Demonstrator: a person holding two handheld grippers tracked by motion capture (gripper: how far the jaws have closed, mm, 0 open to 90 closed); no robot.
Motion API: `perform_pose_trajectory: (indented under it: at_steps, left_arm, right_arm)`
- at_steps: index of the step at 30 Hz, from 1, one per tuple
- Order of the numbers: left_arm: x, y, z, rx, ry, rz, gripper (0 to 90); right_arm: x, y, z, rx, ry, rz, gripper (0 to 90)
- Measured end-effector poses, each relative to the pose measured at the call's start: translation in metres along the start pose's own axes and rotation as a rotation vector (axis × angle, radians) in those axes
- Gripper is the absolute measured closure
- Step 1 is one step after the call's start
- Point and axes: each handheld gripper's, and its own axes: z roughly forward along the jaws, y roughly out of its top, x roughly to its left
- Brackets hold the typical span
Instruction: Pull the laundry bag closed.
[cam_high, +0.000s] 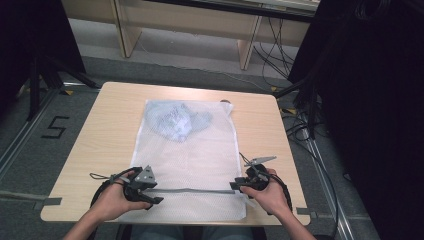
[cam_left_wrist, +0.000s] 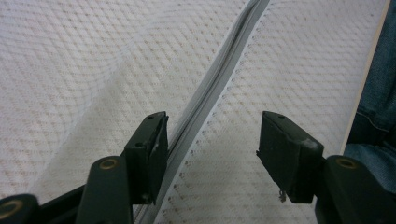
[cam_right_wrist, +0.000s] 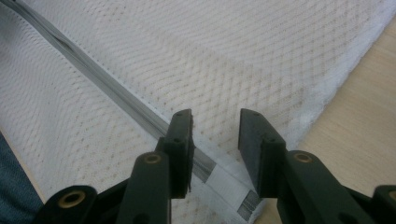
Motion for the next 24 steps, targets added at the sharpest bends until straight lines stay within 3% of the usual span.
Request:
perform_pose_trajectory:
  at_steps: [1, 3, 4, 5, 6, 10, 12, 14, 16, 17, 18, 19, 21, 22, 23, 24]
  left_arm:
    - [-0.002, -0.001, 0.001, -0.027, 0.006, -0.036, 41.8]
    - [0.001, -0.001, -0.003, 0.013, 0.012, 0.019, 41.5]
    - [0.000, -0.002, -0.003, 0.002, 0.016, -0.004, 41.3]
    - [0.002, -0.002, -0.007, 0.021, 0.018, 0.021, 41.1]
    - [0.002, -0.002, -0.009, 0.012, 0.025, 0.007, 40.9]
    - [0.011, -0.004, -0.024, 0.035, 0.049, 0.032, 40.0]
    - [0.025, -0.012, -0.043, 0.064, 0.077, 0.045, 39.4]
    - [0.034, -0.021, -0.054, 0.087, 0.080, 0.003, 38.4]
    - [0.040, -0.027, -0.061, 0.105, 0.087, 0.010, 38.3]
    - [0.043, -0.032, -0.064, 0.102, 0.094, -0.013, 39.3]
    - [0.048, -0.040, -0.069, 0.108, 0.101, -0.024, 40.2]
    - [0.050, -0.043, -0.071, 0.116, 0.102, -0.020, 40.5]
    - [0.050, -0.048, -0.071, 0.120, 0.089, -0.034, 40.0]
    - [0.050, -0.052, -0.069, 0.125, 0.061, -0.011, 39.4]
    - [0.050, -0.052, -0.069, 0.125, 0.061, -0.011, 38.6]
    - [0.050, -0.054, -0.067, 0.128, 0.051, 0.020, 38.6]
  right_arm:
    - [0.000, 0.000, -0.001, 0.013, 0.000, 0.001, 65.9]
    - [0.000, 0.000, -0.001, 0.021, 0.002, 0.000, 65.8]
    - [0.000, 0.000, -0.002, 0.019, 0.004, -0.001, 65.7]
    - [0.000, -0.001, 0.001, -0.010, 0.011, 0.008, 65.6]
    - [0.000, -0.001, 0.000, 0.003, 0.002, 0.008, 65.5]
    - [0.001, 0.001, -0.001, -0.003, 0.009, -0.014, 65.5]
    - [0.005, 0.004, -0.003, 0.034, 0.016, 0.004, 65.5]
    - [0.006, 0.008, -0.002, 0.018, 0.009, -0.035, 65.9]
    - [0.007, 0.010, -0.001, 0.016, 0.012, -0.047, 66.3]
    - [0.011, 0.012, -0.001, 0.026, 0.020, -0.041, 67.0]
    - [0.015, 0.015, 0.002, 0.000, 0.025, -0.051, 67.8]
    - [0.016, 0.019, 0.001, 0.028, 0.018, -0.081, 68.1]
    - [0.019, 0.021, 0.001, 0.038, 0.018, -0.072, 68.4]
    - [0.022, 0.025, 0.004, 0.027, 0.040, -0.102, 68.6]
    - [0.025, 0.027, 0.005, 0.030, 0.046, -0.089, 68.8]
    - [0.025, 0.027, 0.005, 0.030, 0.046, -0.089, 68.8]
